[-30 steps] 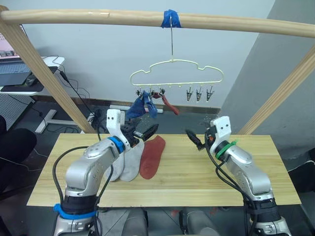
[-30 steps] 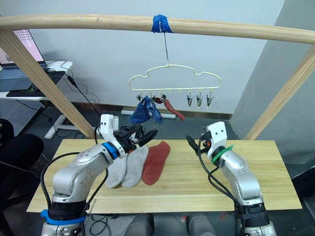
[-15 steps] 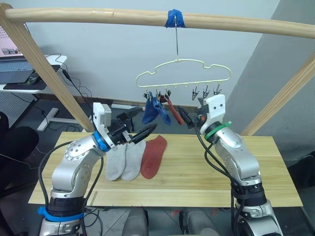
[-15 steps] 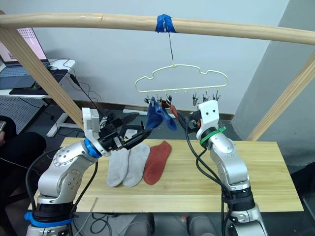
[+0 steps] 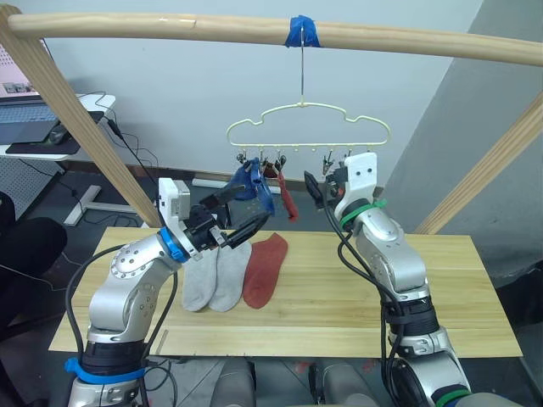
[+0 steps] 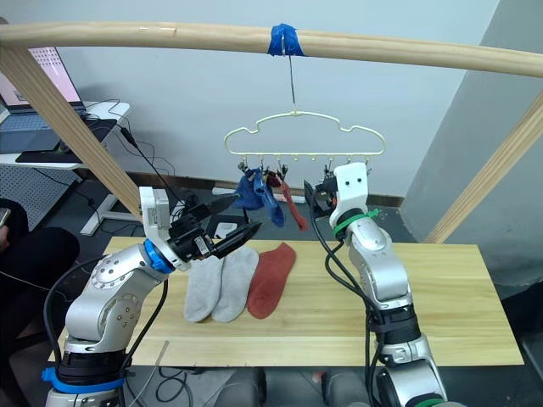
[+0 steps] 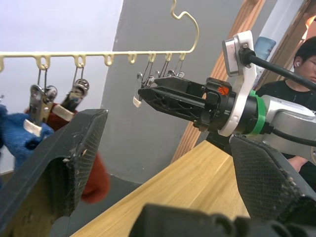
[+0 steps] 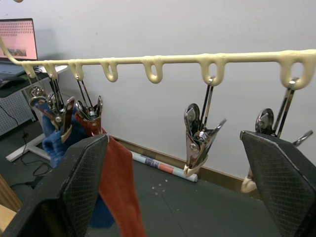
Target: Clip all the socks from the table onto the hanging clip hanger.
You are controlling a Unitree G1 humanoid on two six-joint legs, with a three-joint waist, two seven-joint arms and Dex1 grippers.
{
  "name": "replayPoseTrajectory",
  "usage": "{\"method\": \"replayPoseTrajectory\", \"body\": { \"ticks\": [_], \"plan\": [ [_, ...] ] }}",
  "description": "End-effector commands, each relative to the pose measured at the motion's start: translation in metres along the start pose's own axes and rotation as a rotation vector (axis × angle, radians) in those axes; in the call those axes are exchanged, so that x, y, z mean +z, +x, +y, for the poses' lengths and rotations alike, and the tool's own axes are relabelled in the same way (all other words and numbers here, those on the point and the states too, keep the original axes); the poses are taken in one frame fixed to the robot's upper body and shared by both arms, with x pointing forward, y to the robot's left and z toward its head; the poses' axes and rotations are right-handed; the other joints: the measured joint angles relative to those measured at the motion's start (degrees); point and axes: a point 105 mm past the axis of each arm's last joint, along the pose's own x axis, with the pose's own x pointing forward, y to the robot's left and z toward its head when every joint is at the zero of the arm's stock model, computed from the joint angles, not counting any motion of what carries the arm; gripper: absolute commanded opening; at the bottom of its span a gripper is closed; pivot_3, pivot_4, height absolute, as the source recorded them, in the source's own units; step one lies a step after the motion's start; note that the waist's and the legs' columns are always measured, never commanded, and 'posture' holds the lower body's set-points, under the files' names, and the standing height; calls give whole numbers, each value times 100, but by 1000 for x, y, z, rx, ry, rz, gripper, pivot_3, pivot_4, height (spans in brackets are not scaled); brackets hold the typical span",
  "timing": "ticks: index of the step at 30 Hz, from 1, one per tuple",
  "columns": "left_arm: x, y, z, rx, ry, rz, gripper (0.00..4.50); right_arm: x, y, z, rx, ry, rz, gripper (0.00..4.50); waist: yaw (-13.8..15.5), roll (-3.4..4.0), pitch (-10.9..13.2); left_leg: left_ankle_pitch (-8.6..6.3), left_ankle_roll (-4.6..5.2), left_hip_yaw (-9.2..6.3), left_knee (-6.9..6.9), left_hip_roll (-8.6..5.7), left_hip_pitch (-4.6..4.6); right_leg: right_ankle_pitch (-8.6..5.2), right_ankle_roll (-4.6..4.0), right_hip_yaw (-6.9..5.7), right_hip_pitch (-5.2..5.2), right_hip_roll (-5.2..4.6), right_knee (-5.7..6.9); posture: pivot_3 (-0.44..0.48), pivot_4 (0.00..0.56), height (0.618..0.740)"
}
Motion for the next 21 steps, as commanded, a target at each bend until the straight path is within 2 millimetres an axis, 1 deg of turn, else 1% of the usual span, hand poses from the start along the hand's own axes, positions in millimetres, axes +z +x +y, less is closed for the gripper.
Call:
{"method": "replayPoseTrajectory", "body": {
  "ticks": [1,7,21],
  "plan": [
    [10,2,-2,1,37,-41,4500,20,4,7,19,6,-77,4479,1,0,0,0,0,0,0,0,0,0,0,0,0,0,0,36,165,740],
    [12,2,-5,-4,32,-49,4500,21,7,10,31,24,-80,4479,4,1,1,0,0,0,-1,0,0,0,0,0,0,0,-1,36,165,740],
    [11,3,-7,-9,26,-50,4500,25,14,2,-4,68,-89,4479,9,5,4,0,0,0,-1,0,0,0,-1,0,0,0,-1,42,169,740]
  ]
}}
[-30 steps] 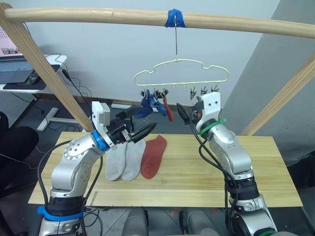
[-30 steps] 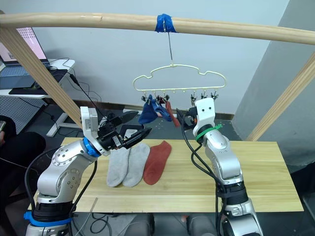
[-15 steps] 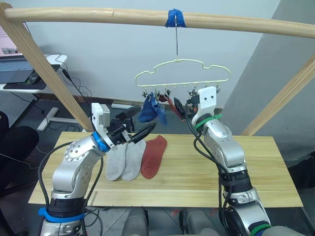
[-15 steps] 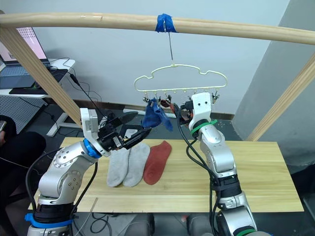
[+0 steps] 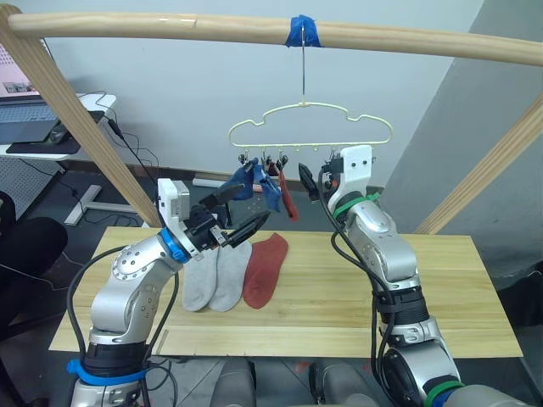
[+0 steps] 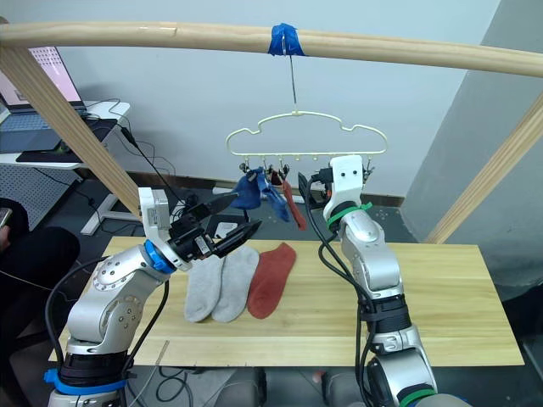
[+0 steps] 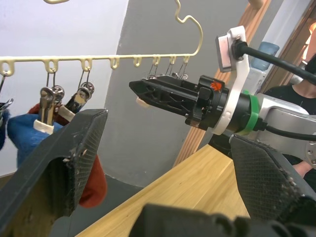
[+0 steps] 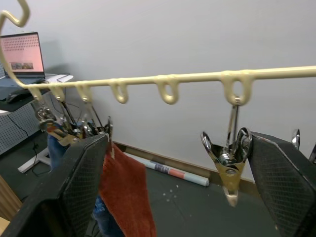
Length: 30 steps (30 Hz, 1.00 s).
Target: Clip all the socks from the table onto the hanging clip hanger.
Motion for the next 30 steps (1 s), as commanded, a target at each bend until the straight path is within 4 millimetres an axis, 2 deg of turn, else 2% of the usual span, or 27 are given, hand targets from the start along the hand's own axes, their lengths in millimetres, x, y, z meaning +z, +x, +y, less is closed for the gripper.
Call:
{"method": "replayPoseTrajectory", "body": {
  "ticks": [1,24,27,30],
  "plan": [
    [11,3,-7,-26,32,-37,4500,21,3,2,7,6,-74,4479,0,1,1,0,0,0,0,0,0,0,0,-1,0,0,0,41,167,740],
    [7,4,-9,-37,41,-29,4500,24,7,7,22,40,-88,4479,2,3,2,0,0,0,-1,0,-1,0,0,0,-2,0,-1,46,159,740],
    [6,4,-9,-39,41,-28,4500,25,8,6,17,43,-89,3910,2,3,2,0,0,0,-1,0,-1,0,0,0,-2,0,-1,46,156,740],
    [6,4,-9,-41,43,-29,4500,26,9,5,10,46,-92,2842,2,3,2,0,0,0,-1,0,-1,0,0,0,-2,0,-1,46,153,740]
  ]
}}
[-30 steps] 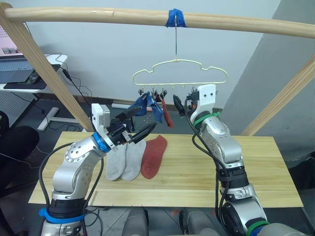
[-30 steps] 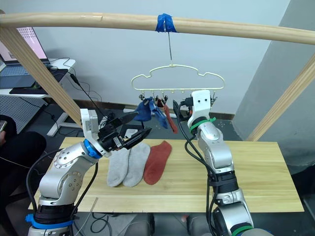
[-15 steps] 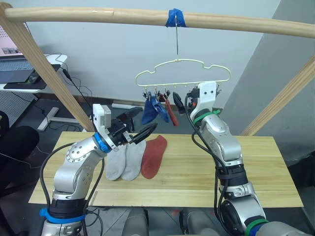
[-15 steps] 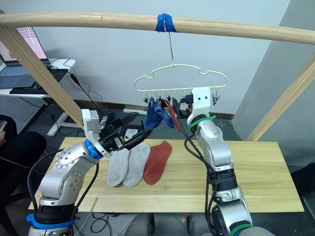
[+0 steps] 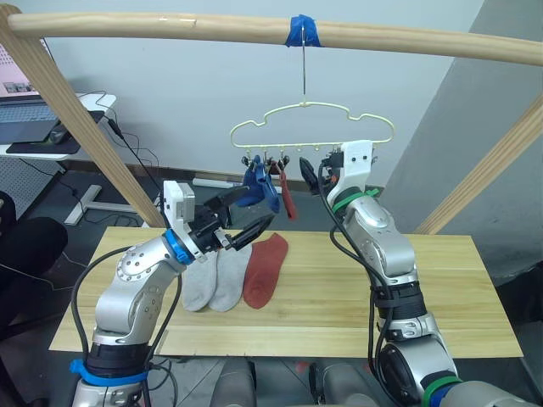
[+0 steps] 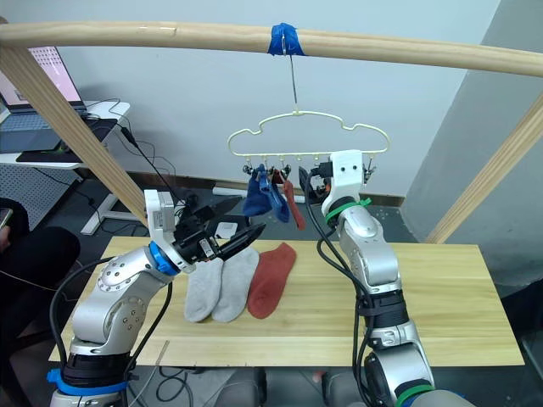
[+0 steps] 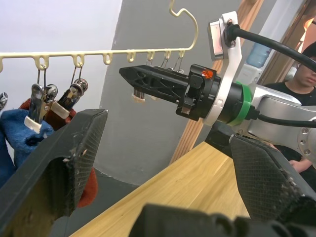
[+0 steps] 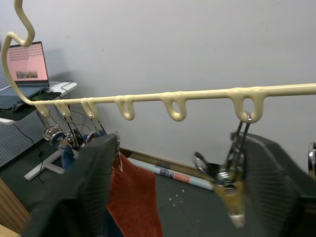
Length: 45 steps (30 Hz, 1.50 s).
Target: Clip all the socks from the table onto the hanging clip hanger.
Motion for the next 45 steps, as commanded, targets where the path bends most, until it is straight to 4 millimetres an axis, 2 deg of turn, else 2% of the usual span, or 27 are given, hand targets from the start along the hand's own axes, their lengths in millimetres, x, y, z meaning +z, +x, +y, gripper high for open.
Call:
{"method": "replayPoseTrajectory", "body": {
  "ticks": [1,5,7,10,13,16,18,20,22,26,28,33,38,41,45],
  "plan": [
    [8,1,-4,-19,37,-29,4500,20,2,0,-4,10,-77,2516,0,0,0,0,0,0,0,0,0,0,0,0,0,0,0,46,153,740],
    [7,1,-4,-20,38,-29,4500,20,3,-2,-14,13,-79,1032,1,0,0,0,0,0,0,0,-1,0,0,0,0,0,0,47,153,740],
    [7,1,-4,-21,39,-29,4500,20,4,-2,-18,14,-80,471,1,0,0,0,0,0,0,0,-1,0,0,0,-1,0,0,47,151,740],
    [7,2,-5,-20,40,-29,4500,20,4,-5,-28,17,-80,14,2,0,0,0,0,1,0,0,-1,0,0,0,-1,0,0,47,153,740],
    [4,2,-6,-19,39,-15,4500,20,3,-7,-32,17,-79,14,2,0,0,0,0,1,-1,0,-2,0,0,0,-2,0,0,45,154,740],
    [-13,-2,-5,-6,35,66,4500,19,2,-10,-28,22,-71,14,1,0,0,0,0,2,-1,0,-2,0,0,1,-3,0,0,40,156,740],
    [-33,-6,-3,7,32,165,4500,18,0,-11,-19,19,-62,14,0,0,0,0,0,2,-1,0,-2,0,0,2,-3,0,0,33,157,740],
    [-65,-13,2,45,-5,304,4500,18,-2,-15,-5,9,-52,14,0,7,4,0,0,1,-2,0,-2,0,0,1,-3,0,0,30,159,740],
    [-81,-15,7,82,-1,364,4500,17,-4,-18,-1,2,-45,14,-2,13,8,0,0,2,-1,-2,-1,0,0,2,-3,0,0,24,161,740],
    [-113,-3,13,98,66,461,4500,15,-7,-24,-1,-12,-29,14,17,18,11,0,1,1,-1,-2,-4,0,0,0,-5,0,0,20,162,740],
    [-138,5,17,104,78,544,4500,15,-8,-26,-8,-13,-26,14,63,20,12,0,1,1,-1,-2,-5,0,0,0,-6,1,-1,5,161,740],
    [-170,16,22,85,132,649,4500,15,-12,-25,-20,-9,-19,14,60,20,12,0,1,8,2,-4,-22,1,0,5,-23,1,-1,-34,162,740],
    [-194,16,18,47,115,728,4500,13,-17,-25,-39,-8,-9,14,19,20,12,0,1,9,-1,-2,-32,1,0,3,-36,3,2,-56,162,740],
    [-201,13,18,39,104,753,3966,13,-18,-25,-43,-11,-7,0,-16,20,12,0,1,8,1,-2,-35,1,0,2,-35,3,2,-60,159,740],
    [-201,14,17,31,90,745,2786,14,-19,-25,-46,-11,-7,0,-38,20,12,0,2,7,6,-4,-33,2,0,3,-33,2,9,-57,154,740]
  ]
}}
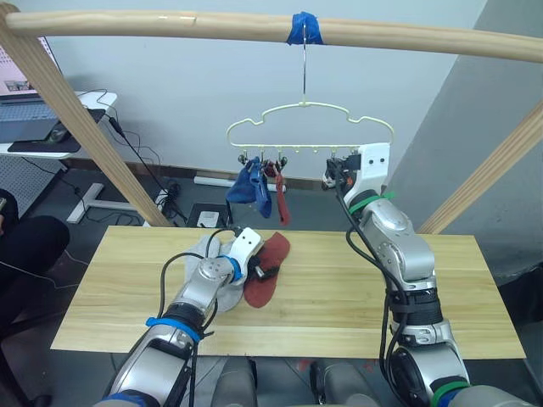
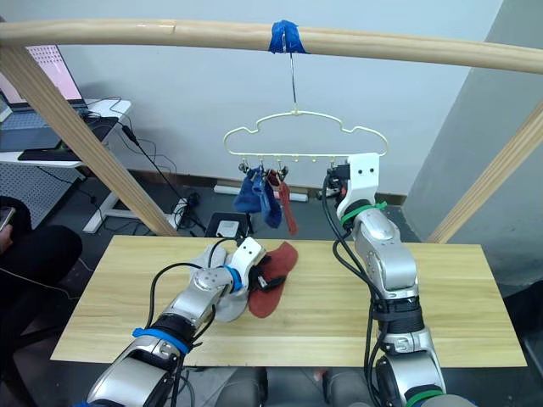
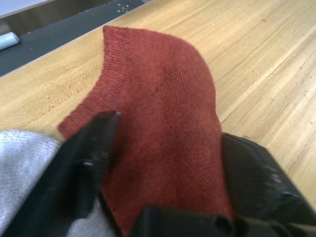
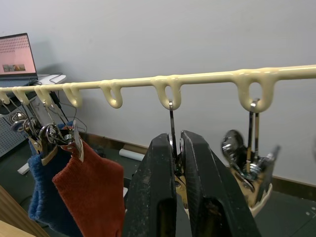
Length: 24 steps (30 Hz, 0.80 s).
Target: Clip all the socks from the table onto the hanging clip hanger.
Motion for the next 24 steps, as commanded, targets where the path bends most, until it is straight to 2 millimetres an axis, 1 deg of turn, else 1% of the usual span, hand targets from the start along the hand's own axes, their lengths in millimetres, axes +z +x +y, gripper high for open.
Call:
{"method": "replayPoseTrajectory", "body": {
  "ticks": [1,4,6,9,11,14,16,19,24],
  "plan": [
    [-2,1,-4,-22,7,1,2547,13,-3,0,0,-2,-42,0,-4,0,0,0,0,0,1,0,1,0,0,0,0,0,2,-54,153,740],
    [0,1,-8,-39,20,-10,1597,13,-2,-1,4,-3,-41,0,-7,0,0,0,0,-3,2,0,2,0,0,-3,0,0,9,-48,151,740],
    [1,1,-12,-50,26,-23,1058,13,-2,0,8,-3,-41,0,-7,0,-1,0,0,-2,1,0,3,0,0,-2,0,0,9,-38,147,740],
    [14,-1,-18,-62,25,-93,484,13,-1,0,26,19,-32,0,-6,0,-1,0,0,-2,1,0,2,0,0,-1,0,0,9,-31,147,740],
    [26,-6,-20,-63,34,-156,224,10,-3,-1,41,48,-14,0,-4,0,-1,0,0,-3,1,1,2,0,0,-2,0,0,10,-26,146,740],
    [41,-17,-18,-47,74,-230,130,10,-5,-7,39,110,10,0,13,0,-1,1,-1,-5,2,2,2,0,0,-4,0,0,14,-24,146,740],
    [55,-26,-22,-50,70,-304,128,13,-7,-10,39,162,23,0,12,0,-1,1,-1,-6,4,2,3,0,0,-5,-1,0,21,-23,147,740],
    [79,-41,-25,-46,51,-441,128,15,-11,-10,65,268,74,0,7,0,-1,1,-1,-6,7,2,6,0,0,-3,0,-1,29,-22,145,740],
    [107,-59,-26,-8,61,-598,128,16,-17,-14,54,443,149,0,13,0,-1,2,0,-8,9,1,8,0,0,-5,0,-1,39,-19,144,740]
  ]
}}
